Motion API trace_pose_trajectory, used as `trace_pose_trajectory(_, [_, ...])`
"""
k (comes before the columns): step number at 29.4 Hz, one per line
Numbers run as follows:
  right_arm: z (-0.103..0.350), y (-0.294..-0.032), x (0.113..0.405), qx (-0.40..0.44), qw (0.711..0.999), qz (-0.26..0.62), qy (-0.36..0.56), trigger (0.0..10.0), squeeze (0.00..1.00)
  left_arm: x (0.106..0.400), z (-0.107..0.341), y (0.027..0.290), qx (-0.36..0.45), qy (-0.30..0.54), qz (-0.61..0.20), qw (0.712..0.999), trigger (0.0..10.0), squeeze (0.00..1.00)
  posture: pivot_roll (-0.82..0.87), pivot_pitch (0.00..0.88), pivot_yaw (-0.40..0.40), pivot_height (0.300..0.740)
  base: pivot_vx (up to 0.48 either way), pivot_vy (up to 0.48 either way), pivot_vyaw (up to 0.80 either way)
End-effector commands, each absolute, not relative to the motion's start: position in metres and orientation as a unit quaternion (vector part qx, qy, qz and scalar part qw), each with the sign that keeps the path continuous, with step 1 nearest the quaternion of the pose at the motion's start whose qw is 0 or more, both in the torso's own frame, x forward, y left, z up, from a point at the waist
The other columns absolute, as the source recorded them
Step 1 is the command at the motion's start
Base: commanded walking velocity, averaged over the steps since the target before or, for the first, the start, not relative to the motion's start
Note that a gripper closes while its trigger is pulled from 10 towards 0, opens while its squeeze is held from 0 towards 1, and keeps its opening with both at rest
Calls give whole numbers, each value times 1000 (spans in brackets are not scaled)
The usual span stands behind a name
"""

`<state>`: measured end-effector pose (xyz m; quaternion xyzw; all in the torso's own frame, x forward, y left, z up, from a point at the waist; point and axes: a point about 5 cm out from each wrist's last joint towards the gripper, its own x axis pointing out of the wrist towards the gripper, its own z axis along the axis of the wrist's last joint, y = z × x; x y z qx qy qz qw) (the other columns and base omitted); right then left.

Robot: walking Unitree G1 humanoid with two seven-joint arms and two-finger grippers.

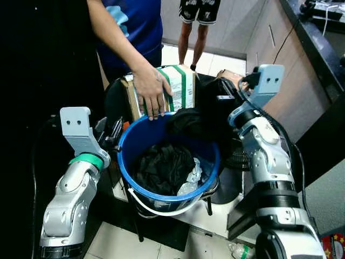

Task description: Clothes washing

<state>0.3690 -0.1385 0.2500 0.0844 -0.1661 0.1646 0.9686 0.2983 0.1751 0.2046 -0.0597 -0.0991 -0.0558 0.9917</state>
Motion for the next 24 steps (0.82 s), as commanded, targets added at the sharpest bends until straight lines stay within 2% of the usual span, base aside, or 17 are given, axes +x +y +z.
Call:
trace_pose_trajectory(1, [251, -143, 367, 93, 968, 154, -172, 10000, 0, 299, 208, 178, -52, -106, -51, 992, 10000, 0, 118, 0, -22, 740, 0, 0, -800])
trace_pose_trajectory(20, [262, -150, 360, 133, 963, 134, -193, 10000, 0, 301, 213, 174, -34, -111, -77, 990, 10000, 0, 128, 0, -6, 740, 0, 0, -800])
trace_pose_trajectory(22, [263, -145, 355, 185, 943, 192, -200, 10000, 0, 299, 213, 173, -32, -110, -86, 990, 10000, 0, 142, 0, -6, 740, 0, 0, -800])
trace_pose_trajectory(24, [264, -143, 353, 203, 933, 215, -204, 10000, 0, 299, 213, 173, -31, -109, -89, 990, 10000, 0, 142, 0, -6, 740, 0, 0, -800])
